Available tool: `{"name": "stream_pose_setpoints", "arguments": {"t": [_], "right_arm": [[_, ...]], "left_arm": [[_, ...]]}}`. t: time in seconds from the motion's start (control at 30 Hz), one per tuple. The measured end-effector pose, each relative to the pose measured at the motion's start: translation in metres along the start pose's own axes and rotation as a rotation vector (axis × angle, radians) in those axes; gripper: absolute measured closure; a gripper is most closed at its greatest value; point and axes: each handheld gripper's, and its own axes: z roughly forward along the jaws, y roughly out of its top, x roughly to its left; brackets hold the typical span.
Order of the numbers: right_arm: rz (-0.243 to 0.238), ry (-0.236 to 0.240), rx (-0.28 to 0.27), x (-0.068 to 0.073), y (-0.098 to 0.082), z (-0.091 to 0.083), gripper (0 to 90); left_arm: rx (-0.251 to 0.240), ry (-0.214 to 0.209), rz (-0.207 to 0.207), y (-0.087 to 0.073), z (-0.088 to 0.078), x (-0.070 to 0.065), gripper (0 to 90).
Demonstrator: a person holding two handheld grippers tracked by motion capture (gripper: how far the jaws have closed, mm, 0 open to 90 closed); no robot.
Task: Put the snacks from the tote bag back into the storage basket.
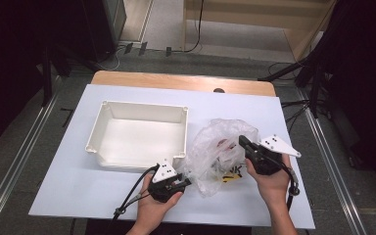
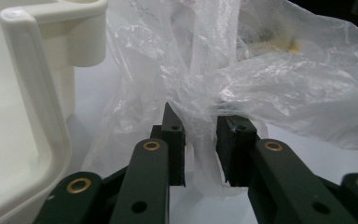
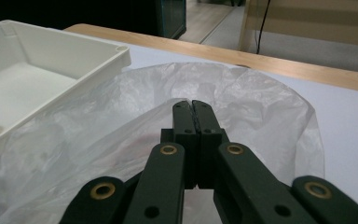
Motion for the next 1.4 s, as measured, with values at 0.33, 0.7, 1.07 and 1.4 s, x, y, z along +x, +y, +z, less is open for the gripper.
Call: {"name": "stream_pose_setpoints", "arguments": {"t": [0.33,0.7,1.07,1.4], "right_arm": [[0.045,-0.014,0.121,-0.014,0.003,0.061,90.0],[0.239,0.003,0.28,-0.052,-0.027,0.087,90.0],[0.238,-0.032,0.169,-0.053,-0.026,0.053,61.2],[0.162,0.041,0.005,-0.021,-0.002,-0.007,41.6]], "left_arm": [[0.014,-0.019,0.021,0.0,0.002,-0.001,83.3],[0.074,-0.003,0.015,0.002,0.008,-0.001,86.2],[0.097,0.011,0.019,0.003,0.01,-0.003,85.0],[0.09,0.003,0.035,0.003,0.01,-0.004,82.3]]}}
